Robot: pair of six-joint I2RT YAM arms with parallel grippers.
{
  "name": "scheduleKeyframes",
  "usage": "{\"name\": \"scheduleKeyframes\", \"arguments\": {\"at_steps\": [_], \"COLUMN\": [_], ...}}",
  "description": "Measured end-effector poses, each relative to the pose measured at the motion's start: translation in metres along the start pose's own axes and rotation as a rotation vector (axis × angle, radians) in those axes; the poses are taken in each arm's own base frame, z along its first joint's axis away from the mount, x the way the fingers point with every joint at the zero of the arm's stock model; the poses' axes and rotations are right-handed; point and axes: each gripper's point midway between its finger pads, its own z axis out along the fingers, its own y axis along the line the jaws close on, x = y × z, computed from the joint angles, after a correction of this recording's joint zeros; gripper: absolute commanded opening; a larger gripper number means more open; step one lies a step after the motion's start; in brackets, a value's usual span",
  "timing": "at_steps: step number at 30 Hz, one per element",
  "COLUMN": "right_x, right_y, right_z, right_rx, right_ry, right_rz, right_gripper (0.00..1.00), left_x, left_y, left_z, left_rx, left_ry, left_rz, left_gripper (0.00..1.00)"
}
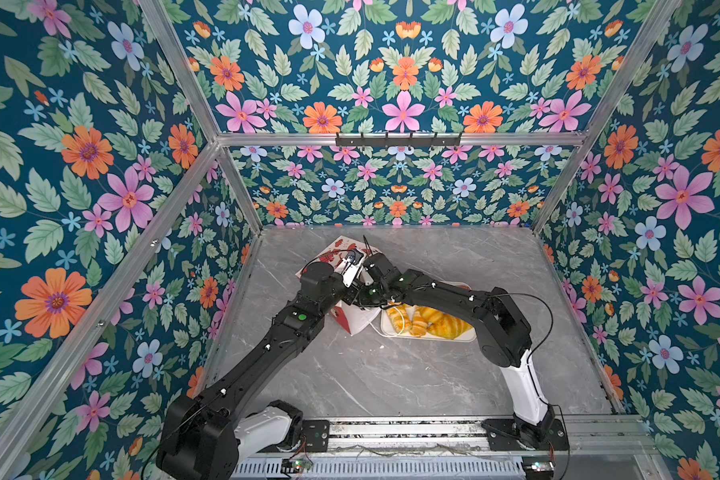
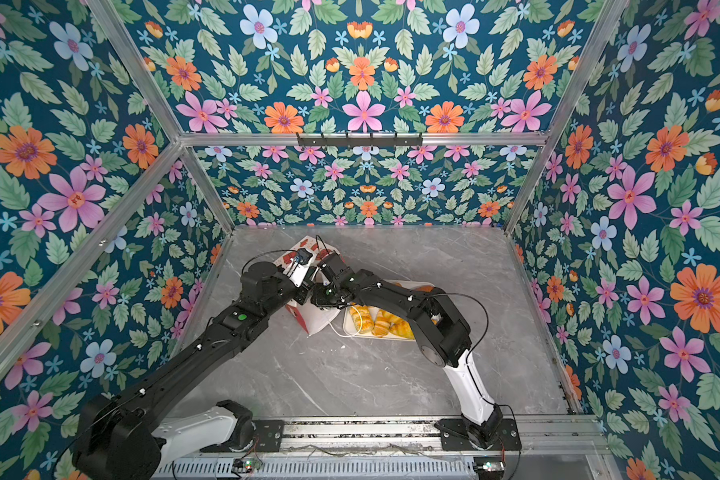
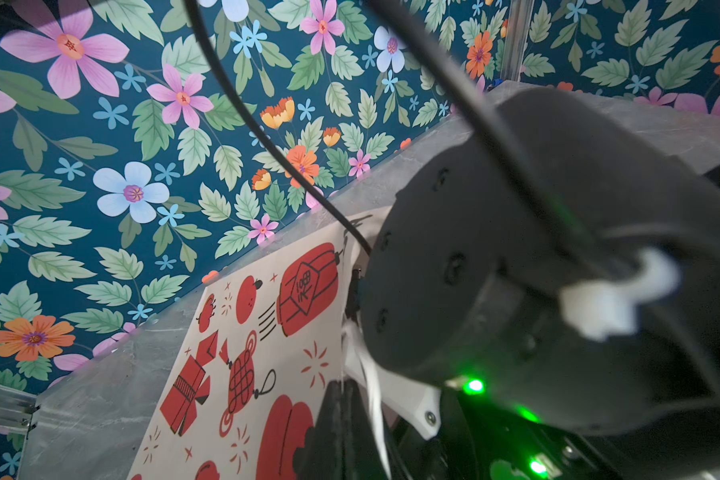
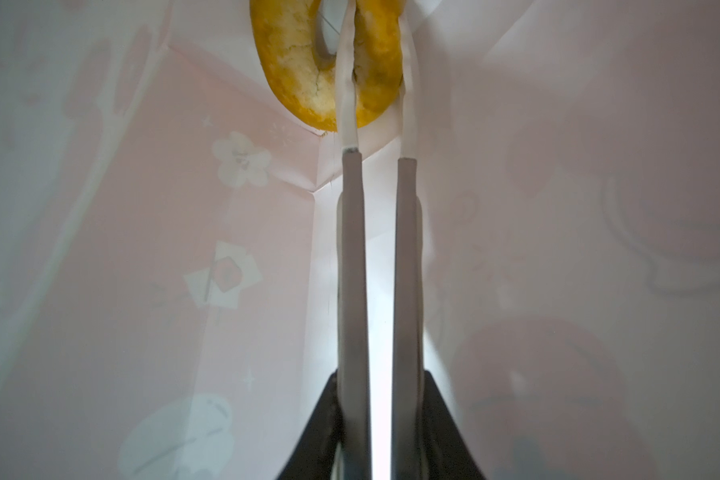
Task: Take the fake bread out of the paper bag
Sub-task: 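Close the tongs on the second yellow ring bread inside the bag, then pull the ring bread out with the tongs and release it onto the tray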
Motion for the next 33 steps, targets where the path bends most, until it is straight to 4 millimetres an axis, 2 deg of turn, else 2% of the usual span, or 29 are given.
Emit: {"name": "scheduleKeyframes", "arguments": {"at_steps": [10, 19, 25, 33], "right_x": [0.021, 0.037, 0.051, 0.060], "right_y": [-0.002, -0.009, -0.018, -0.010], "right_z": [-0.050, -0.090, -0.126, -0.175], "right_rx": [0.042, 0.082, 0.066, 0.022], "right_ry": [0.031, 0.072, 0.085, 0.072], "right_rz": [-0.057, -0.089, -0.054, -0.054], "right_gripper": [0.20, 0.20, 0.20, 0.20], "left_x": [0.003, 0.005, 0.008, 0.013], "left_y": [0.004, 0.017, 0.023, 0.034], "left_z": [0.005, 0.008, 0.007, 0.007], "left_rx": [-0.022, -0.092, -0.129, -0.198], "left_ry": [0.017, 0.038, 0.050, 0.076], "left_rz": [0.000, -0.001, -0.007, -0.018], "left_gripper": [0.03, 0.02, 0.03, 0.02]}}
